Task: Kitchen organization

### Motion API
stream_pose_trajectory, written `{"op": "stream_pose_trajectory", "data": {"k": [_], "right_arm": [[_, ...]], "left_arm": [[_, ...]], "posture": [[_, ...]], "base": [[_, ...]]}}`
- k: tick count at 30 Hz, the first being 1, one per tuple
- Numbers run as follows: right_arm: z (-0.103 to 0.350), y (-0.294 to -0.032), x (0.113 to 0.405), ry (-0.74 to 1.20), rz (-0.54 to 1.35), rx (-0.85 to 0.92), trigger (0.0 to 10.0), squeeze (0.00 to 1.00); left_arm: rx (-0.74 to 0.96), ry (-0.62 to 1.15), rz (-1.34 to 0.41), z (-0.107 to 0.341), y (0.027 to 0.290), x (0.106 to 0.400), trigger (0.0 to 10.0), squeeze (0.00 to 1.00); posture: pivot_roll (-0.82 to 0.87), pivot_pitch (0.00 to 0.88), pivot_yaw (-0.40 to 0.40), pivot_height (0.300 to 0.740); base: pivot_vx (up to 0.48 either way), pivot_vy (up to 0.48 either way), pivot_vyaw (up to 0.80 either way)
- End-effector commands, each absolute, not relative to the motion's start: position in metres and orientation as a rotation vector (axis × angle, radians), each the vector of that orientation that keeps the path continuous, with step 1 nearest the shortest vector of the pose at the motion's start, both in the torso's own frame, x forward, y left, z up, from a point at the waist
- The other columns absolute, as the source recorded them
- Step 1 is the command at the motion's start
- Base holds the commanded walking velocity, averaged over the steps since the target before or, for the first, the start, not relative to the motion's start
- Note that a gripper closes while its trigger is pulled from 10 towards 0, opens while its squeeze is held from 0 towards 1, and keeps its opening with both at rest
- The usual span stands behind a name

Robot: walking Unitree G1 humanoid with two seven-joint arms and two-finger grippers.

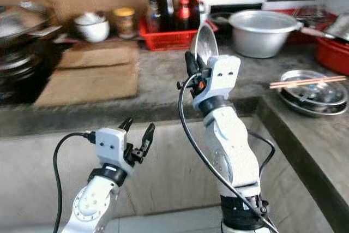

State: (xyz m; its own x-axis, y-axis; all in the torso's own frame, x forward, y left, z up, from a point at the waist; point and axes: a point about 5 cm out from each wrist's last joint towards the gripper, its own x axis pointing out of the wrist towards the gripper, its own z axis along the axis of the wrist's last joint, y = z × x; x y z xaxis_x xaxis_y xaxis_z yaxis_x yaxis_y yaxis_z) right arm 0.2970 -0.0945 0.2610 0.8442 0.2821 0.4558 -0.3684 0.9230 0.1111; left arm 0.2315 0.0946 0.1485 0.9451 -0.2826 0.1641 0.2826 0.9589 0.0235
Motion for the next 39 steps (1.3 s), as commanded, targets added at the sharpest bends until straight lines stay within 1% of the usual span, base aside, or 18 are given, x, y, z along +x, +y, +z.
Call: {"op": "stream_pose_trajectory", "data": {"k": [1, 10, 14, 21, 22, 23, 26, 29, 34, 39], "right_arm": [[0.265, -0.096, 0.294, -0.475, 0.346, 0.200, 0.0, 0.00], [0.262, -0.102, 0.293, -0.466, 0.319, 0.197, 0.0, 0.00], [0.256, -0.107, 0.292, -0.440, 0.293, 0.181, 0.0, 0.00], [0.254, -0.110, 0.291, -0.431, 0.271, 0.176, 0.0, 0.00], [0.254, -0.110, 0.291, -0.433, 0.268, 0.177, 0.0, 0.00], [0.254, -0.110, 0.291, -0.432, 0.267, 0.179, 0.0, 0.00], [0.255, -0.111, 0.292, -0.428, 0.253, 0.178, 0.0, 0.00], [0.255, -0.112, 0.292, -0.427, 0.247, 0.174, 0.0, 0.00], [0.254, -0.112, 0.292, -0.426, 0.244, 0.170, 0.0, 0.00], [0.255, -0.113, 0.292, -0.427, 0.229, 0.168, 0.0, 0.00]], "left_arm": [[0.003, -0.166, -0.297, 0.149, 0.093, 0.231, 10.0, 0.00], [0.001, -0.170, -0.291, 0.149, 0.093, 0.231, 10.0, 0.00], [-0.008, -0.172, -0.295, 0.149, 0.094, 0.232, 10.0, 0.00], [-0.006, -0.169, -0.304, 0.148, 0.094, 0.232, 10.0, 0.00], [0.022, -0.255, -0.315, 0.154, 0.094, 0.231, 10.0, 0.00], [0.025, -0.263, -0.315, 0.154, 0.094, 0.230, 10.0, 0.00], [0.043, -0.222, -0.337, 0.152, 0.090, 0.229, 10.0, 0.00], [0.021, -0.182, -0.344, 0.148, 0.088, 0.230, 10.0, 0.00], [0.020, -0.179, -0.341, 0.147, 0.089, 0.232, 10.0, 0.00], [0.026, -0.185, -0.338, 0.148, 0.090, 0.231, 10.0, 0.00]], "posture": [[0.11, 0.033, -0.018, 0.740], [0.11, 0.026, -0.021, 0.740], [0.10, 0.015, -0.016, 0.740], [0.10, 0.015, -0.012, 0.740], [0.10, 0.018, -0.011, 0.740], [0.10, 0.019, -0.013, 0.740], [0.10, 0.028, -0.010, 0.740], [0.10, 0.030, -0.008, 0.740], [0.10, 0.032, -0.008, 0.740], [0.10, 0.032, -0.004, 0.740]], "base": [[-0.289, 0.000, 0.00], [-0.250, 0.000, 0.00], [0.000, 0.000, -0.80], [0.000, 0.327, -0.79], [0.000, 0.368, -0.79], [0.000, 0.368, -0.79], [0.000, 0.123, -0.79], [0.000, 0.000, -0.78], [0.000, 0.457, -0.78], [0.000, 0.000, -0.78]]}}
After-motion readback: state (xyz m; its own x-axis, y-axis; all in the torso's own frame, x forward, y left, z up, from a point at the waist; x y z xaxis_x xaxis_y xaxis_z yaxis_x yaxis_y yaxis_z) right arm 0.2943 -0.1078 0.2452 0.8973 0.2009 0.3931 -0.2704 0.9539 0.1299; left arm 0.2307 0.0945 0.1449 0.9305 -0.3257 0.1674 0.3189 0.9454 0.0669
